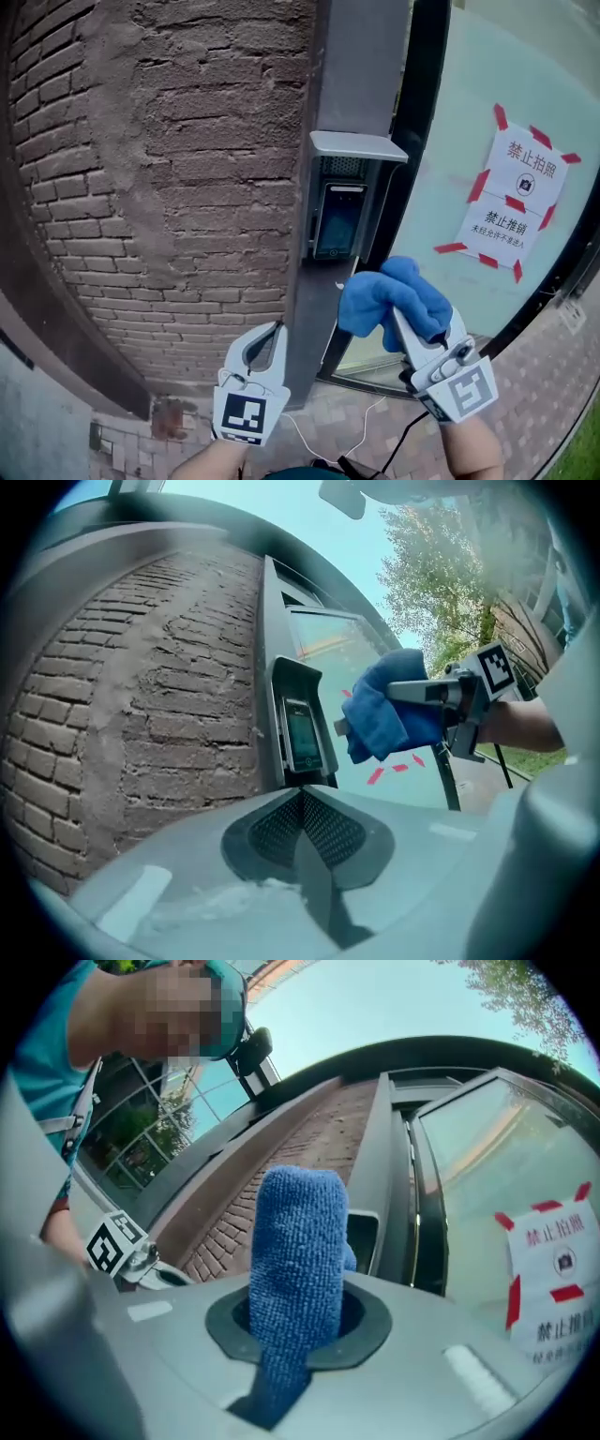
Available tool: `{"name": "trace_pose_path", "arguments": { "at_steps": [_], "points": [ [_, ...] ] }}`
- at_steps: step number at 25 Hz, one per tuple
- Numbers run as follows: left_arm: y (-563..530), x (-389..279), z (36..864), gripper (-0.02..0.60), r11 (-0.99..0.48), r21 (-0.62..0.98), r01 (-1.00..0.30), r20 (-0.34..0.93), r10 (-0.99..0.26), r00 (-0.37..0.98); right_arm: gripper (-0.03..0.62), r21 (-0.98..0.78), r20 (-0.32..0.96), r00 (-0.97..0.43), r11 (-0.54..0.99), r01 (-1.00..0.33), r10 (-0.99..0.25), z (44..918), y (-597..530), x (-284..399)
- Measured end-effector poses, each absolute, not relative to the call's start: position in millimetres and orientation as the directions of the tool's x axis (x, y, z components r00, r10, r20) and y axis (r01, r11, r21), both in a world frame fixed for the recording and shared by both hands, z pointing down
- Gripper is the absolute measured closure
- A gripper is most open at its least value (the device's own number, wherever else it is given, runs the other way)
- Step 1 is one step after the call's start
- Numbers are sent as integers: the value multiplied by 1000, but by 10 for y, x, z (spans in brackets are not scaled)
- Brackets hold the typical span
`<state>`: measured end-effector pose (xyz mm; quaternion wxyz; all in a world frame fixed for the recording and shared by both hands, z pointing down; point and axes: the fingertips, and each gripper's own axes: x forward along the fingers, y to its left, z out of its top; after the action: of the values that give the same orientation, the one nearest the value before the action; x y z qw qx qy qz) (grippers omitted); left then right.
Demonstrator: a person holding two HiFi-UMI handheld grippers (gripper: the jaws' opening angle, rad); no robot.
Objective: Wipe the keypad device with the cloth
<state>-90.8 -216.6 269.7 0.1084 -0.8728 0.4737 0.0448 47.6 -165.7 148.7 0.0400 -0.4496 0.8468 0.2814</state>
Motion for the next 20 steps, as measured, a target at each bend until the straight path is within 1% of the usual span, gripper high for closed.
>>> {"name": "trace_pose_path", "arguments": {
  "at_steps": [4, 8, 10, 12, 14, 20],
  "points": [
    [-2251, -863, 2369, 592, -491, -190, -850, -229, -820, 524, 548, 522, -355, -631, 414, -746, -689, 887, -1775, 371],
    [-2282, -830, 2195, 591, -459, -205, -865, -259, -826, 500, 548, 608, -408, -697, 395, -689, -589, 222, -1831, 161],
    [-2280, -839, 2194, 591, -445, -199, -873, -259, -835, 485, 548, 643, -403, -732, 400, -654, -550, -56, -1882, 43],
    [-2283, -879, 2196, 592, -429, -185, -884, -261, -846, 466, 548, 670, -372, -751, 402, -624, -546, -259, -2019, -56],
    [-2288, -943, 2185, 592, -411, -177, -894, -271, -853, 446, 548, 709, -322, -754, 382, -593, -573, -380, -2231, -137],
    [-2297, -1063, 2258, 592, -370, -166, -914, -262, -877, 403, 548, 777, -159, -739, 379, -503, -655, -388, -2710, -360]
  ]
}}
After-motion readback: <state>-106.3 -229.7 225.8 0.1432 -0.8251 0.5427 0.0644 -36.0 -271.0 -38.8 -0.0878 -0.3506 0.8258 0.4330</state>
